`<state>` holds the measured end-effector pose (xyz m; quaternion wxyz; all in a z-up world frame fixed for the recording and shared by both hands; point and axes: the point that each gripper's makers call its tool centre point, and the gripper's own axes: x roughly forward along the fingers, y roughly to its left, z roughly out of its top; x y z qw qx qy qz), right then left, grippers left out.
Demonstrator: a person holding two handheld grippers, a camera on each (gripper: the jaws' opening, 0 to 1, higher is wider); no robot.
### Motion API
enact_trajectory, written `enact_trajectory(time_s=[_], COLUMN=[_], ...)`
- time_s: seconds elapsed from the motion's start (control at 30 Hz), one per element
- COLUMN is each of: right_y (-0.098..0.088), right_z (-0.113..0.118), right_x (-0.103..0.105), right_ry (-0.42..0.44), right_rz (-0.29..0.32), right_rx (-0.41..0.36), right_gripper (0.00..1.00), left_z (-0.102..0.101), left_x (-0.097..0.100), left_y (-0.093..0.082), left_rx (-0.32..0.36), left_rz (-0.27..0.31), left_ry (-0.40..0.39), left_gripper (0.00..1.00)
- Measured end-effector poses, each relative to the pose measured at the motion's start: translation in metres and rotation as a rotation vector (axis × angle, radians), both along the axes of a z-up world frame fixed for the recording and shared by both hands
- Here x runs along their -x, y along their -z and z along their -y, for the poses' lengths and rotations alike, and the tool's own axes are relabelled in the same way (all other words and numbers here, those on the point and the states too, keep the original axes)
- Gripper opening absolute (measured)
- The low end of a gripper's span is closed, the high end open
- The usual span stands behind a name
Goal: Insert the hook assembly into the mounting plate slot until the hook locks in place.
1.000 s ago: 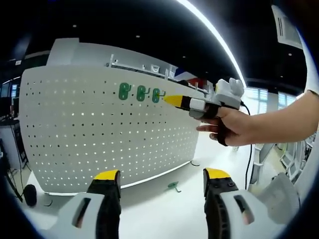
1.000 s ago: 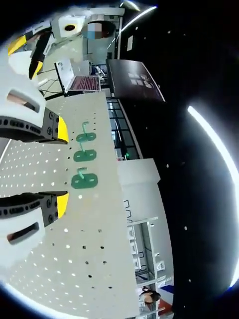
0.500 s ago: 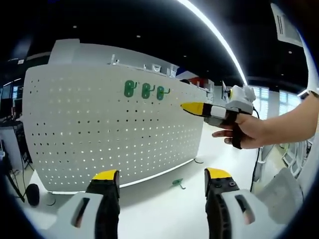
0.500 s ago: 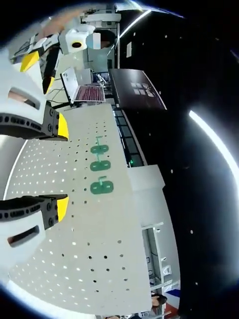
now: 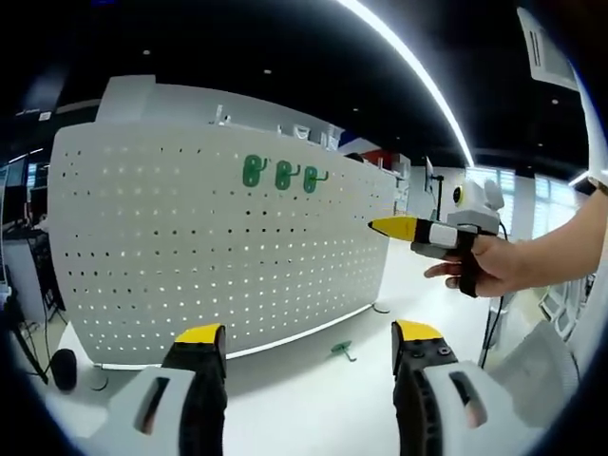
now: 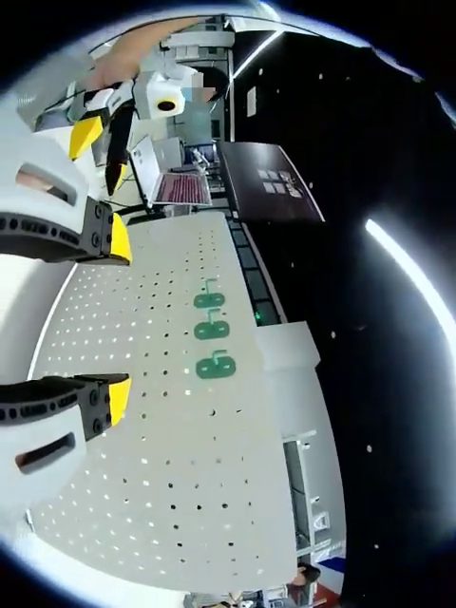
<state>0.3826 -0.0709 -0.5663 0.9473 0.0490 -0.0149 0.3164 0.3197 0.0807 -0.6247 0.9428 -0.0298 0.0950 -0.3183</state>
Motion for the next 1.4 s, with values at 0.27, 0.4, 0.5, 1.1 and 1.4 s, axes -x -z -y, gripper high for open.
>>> enact_trajectory(time_s=[0.27, 0.4, 0.5, 1.1, 1.4], right_y=[0.006, 0.011, 0.017, 0.052, 0.064], right_z=[0.007, 0.009, 0.011, 0.025, 0.031], right_x=[0.012, 0.019, 0.024, 0.042, 0.052], right_ry=[-0.006, -0.007, -0.008, 0.019, 0.020], right_rz=[-0.008, -0.013, -0.020, -0.103, -0.137], right_rx=[0.015, 0.021, 0.032, 0.068, 0.079], right_gripper=[0.45, 0.45, 0.46, 0.47, 0.47], left_z=[0.000, 0.001, 0.001, -0.003, -0.005], left_x=[-0.001, 0.000, 0.000, 0.004, 0.007], left_y=[-0.002, -0.001, 0.000, 0.011, 0.018], left_rx=[0.025, 0.020, 0.020, 0.009, 0.000], left_rz=[0.001, 0.002, 0.002, -0.021, -0.036], left_ry=[-0.001, 0.002, 0.001, 0.006, 0.010], left_gripper=[0.74, 0.74, 0.74, 0.75, 0.75])
